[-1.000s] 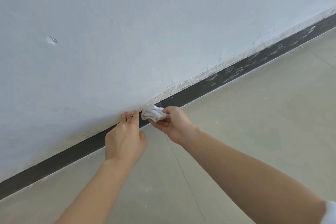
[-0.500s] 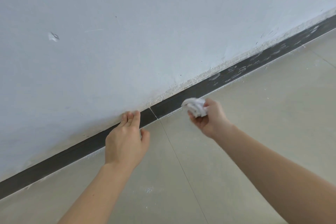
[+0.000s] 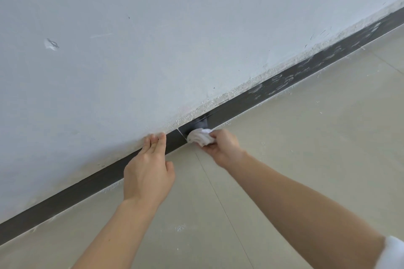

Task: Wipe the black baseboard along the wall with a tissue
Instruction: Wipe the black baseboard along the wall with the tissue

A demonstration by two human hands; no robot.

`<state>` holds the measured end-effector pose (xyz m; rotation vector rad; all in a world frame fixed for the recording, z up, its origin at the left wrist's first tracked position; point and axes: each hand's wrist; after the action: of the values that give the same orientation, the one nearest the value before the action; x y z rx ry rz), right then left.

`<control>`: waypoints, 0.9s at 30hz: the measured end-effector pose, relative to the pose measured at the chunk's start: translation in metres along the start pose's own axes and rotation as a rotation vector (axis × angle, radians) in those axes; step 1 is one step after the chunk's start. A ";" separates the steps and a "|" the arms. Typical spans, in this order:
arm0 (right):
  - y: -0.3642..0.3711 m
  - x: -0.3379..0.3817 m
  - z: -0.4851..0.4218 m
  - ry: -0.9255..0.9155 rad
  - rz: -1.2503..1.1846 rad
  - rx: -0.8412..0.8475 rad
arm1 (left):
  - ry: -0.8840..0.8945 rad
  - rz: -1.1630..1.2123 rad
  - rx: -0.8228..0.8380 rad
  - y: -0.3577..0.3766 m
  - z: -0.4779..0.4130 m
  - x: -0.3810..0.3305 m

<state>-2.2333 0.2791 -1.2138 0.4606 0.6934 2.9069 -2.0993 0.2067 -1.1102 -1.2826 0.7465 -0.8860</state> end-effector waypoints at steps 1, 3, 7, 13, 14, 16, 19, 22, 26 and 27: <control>-0.007 0.012 0.002 -0.025 -0.023 -0.012 | 0.004 -0.002 -0.004 0.001 0.000 0.001; -0.021 0.035 0.007 -0.077 -0.060 -0.033 | 0.006 -0.003 -0.009 0.001 0.000 0.001; -0.047 0.072 0.025 -0.186 -0.154 -0.034 | 0.009 0.001 0.011 0.001 -0.001 0.001; -0.057 0.073 0.045 -0.110 -0.088 -0.050 | 0.024 -0.295 0.180 -0.014 -0.017 -0.012; -0.054 0.064 0.044 -0.061 -0.032 -0.037 | 0.038 -0.344 0.206 -0.022 -0.020 -0.021; -0.046 0.047 0.041 0.026 0.030 0.012 | 0.104 -0.351 0.210 -0.033 -0.028 -0.043; -0.035 0.036 0.038 0.067 0.024 0.087 | 0.239 -0.241 0.058 -0.035 -0.035 -0.073; -0.031 0.049 0.030 0.001 -0.043 0.078 | 0.453 -0.140 -0.072 -0.024 -0.048 -0.082; -0.044 0.087 0.020 -0.060 -0.060 0.005 | 0.479 -0.210 0.011 -0.011 -0.061 -0.079; -0.049 0.099 0.018 -0.074 -0.060 -0.015 | 0.501 -0.233 0.008 -0.010 -0.062 -0.078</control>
<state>-2.3192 0.3484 -1.1942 0.5329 0.6633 2.8220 -2.1913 0.2449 -1.1108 -1.1644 0.9915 -1.4276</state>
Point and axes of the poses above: each hand's wrist, its own z-axis away from the middle knuckle, its own y-axis out of the palm, x = y × z, and after that the axes turned 8 degrees about y, right-handed
